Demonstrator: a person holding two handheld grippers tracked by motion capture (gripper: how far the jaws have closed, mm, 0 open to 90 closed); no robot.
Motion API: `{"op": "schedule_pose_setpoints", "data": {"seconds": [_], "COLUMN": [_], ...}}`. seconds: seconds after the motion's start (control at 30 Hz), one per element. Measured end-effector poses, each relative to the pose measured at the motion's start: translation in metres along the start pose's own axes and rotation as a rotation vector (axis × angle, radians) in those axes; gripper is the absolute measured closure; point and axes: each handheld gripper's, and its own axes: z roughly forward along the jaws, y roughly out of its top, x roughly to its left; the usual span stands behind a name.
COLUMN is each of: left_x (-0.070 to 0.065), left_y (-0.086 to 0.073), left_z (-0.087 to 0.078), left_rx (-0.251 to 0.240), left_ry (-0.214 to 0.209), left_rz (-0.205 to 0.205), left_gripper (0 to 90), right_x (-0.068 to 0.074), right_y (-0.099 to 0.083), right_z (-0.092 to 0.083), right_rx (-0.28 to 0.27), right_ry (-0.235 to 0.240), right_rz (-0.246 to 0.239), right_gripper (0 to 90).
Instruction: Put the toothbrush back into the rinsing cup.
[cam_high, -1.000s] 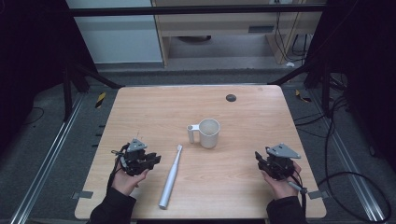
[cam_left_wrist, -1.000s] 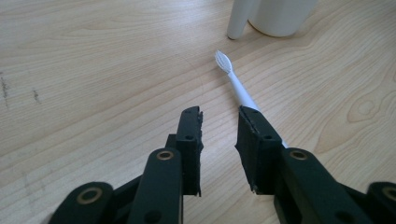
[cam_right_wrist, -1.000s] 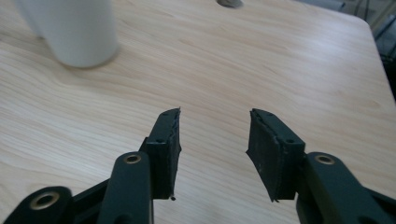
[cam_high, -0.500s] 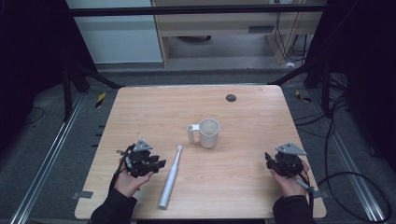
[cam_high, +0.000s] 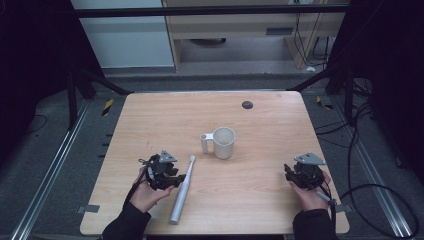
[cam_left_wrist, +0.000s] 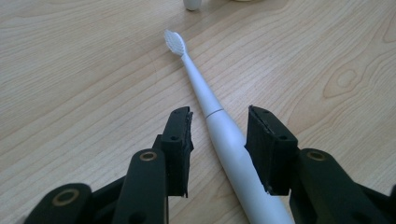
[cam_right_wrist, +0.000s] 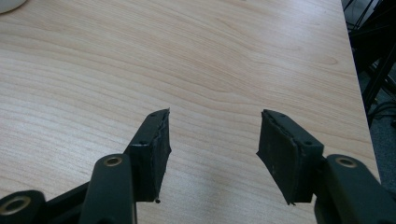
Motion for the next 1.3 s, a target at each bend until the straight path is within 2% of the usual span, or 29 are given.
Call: {"op": "schedule_pose_setpoints", "data": {"seconds": [0.03, 0.37, 0.4, 0.53, 0.9, 1.3], "left_x": [-0.002, -0.006, -0.006, -0.004, -0.007, -0.006], "left_y": [0.002, 0.01, 0.011, 0.012, 0.014, 0.011], "left_z": [0.002, 0.013, 0.015, 0.022, 0.032, 0.04], "left_rx": [0.021, 0.075, 0.098, 0.124, 0.175, 0.205], "left_ry": [-0.001, 0.006, 0.006, 0.008, 0.012, 0.008], "left_rz": [0.009, 0.006, 0.001, -0.016, -0.03, -0.049], "left_gripper": [59.1, 60.3, 60.6, 61.5, 64.0, 63.4], "right_x": [0.0, -0.001, -0.001, 0.0, 0.0, 0.001], "right_y": [0.0, 0.0, 0.0, 0.001, 0.0, 0.0], "right_z": [0.0, 0.002, 0.003, 0.004, 0.006, 0.007], "right_rx": [0.001, 0.014, 0.014, 0.021, 0.03, 0.046], "right_ry": [-0.001, -0.001, 0.001, 0.001, 0.004, 0.009], "right_rz": [0.001, -0.003, -0.005, -0.003, -0.013, -0.013], "right_gripper": [43.5, 43.5, 43.5, 43.6, 44.0, 44.4]}}
